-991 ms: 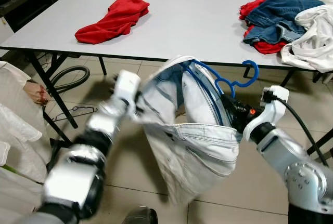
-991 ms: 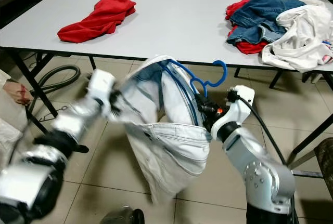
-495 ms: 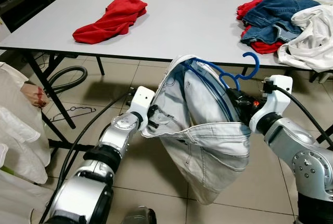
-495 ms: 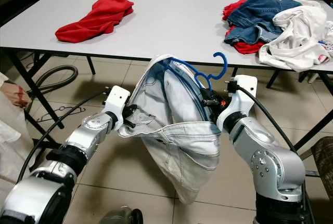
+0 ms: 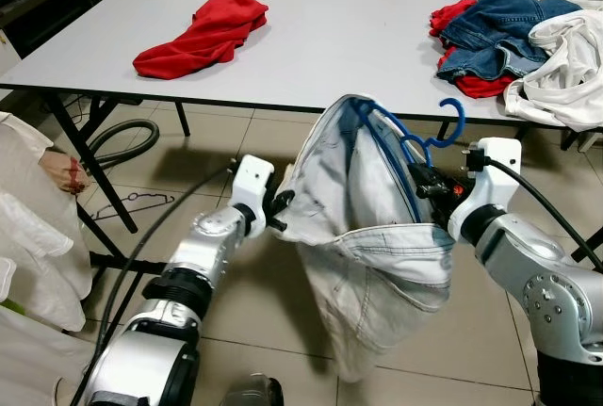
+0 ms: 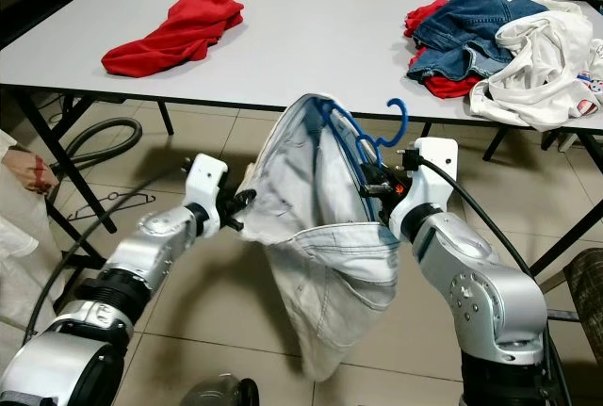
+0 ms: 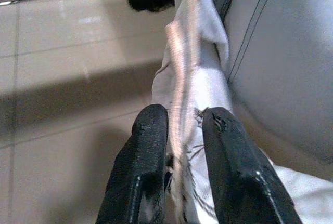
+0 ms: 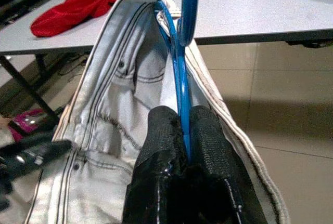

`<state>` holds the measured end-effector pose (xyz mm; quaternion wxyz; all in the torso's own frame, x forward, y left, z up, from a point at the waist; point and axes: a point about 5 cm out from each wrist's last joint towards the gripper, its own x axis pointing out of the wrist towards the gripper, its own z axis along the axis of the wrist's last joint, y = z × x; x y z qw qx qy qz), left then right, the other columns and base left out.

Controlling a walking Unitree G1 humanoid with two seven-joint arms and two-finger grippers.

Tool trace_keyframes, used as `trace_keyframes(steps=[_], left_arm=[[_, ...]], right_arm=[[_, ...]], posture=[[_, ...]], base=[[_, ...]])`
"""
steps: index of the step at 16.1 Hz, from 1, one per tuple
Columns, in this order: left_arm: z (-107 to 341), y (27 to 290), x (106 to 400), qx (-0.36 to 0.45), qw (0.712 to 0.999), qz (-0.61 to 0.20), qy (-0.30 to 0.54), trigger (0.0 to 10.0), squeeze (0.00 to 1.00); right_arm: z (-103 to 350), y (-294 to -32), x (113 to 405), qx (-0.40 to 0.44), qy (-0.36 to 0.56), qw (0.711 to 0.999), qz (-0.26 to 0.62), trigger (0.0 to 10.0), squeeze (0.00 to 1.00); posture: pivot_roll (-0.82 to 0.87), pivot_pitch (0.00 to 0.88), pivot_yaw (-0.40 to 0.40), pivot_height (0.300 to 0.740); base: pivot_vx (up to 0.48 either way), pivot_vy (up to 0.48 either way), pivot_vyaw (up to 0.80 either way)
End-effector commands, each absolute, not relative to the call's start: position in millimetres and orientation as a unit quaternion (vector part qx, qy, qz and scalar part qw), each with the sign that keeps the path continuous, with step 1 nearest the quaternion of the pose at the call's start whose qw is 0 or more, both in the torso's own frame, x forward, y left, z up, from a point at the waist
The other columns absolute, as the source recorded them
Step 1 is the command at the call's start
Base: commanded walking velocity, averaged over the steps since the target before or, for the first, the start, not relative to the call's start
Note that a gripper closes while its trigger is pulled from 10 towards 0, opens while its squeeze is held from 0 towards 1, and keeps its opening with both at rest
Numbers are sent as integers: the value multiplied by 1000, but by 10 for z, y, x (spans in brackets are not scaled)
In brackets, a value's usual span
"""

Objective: Hang hanger

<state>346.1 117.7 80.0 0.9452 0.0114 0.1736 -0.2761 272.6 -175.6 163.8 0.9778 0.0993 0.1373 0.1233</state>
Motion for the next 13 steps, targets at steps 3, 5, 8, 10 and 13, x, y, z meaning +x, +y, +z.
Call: trace_keyframes(steps=[3, 5, 8, 10, 13], left_arm=[[886, 1217, 3476, -8, 945, -285, 160, 10000, 1000], [1102, 1401, 3562, -12, 962, -247, 113, 10000, 1000], [1296, 1645, 3534, -7, 973, -215, 80, 10000, 0], [1312, 1760, 3423, 41, 976, -202, 67, 10000, 0], [1285, 1784, 3157, 88, 979, -180, 39, 10000, 0]], right_arm=[[1724, -1760, 2721, 79, 109, 983, 123, 10000, 0], [1638, -1823, 2740, 30, 130, 986, 98, 10000, 0], [1514, -1840, 2695, 6, 128, 987, 95, 10000, 0], [1407, -1829, 2629, 26, 126, 987, 100, 10000, 0], [1283, -1729, 2512, 53, 114, 981, 146, 10000, 0]], posture=[[-29, 0, 31, 740], [-27, 0, 26, 740], [-20, 0, 28, 740], [-15, 0, 32, 740], [-6, 0, 41, 740]], base=[[0, 0, 0], [0, 0, 0], [0, 0, 0], [0, 0, 0], [0, 0, 800]])
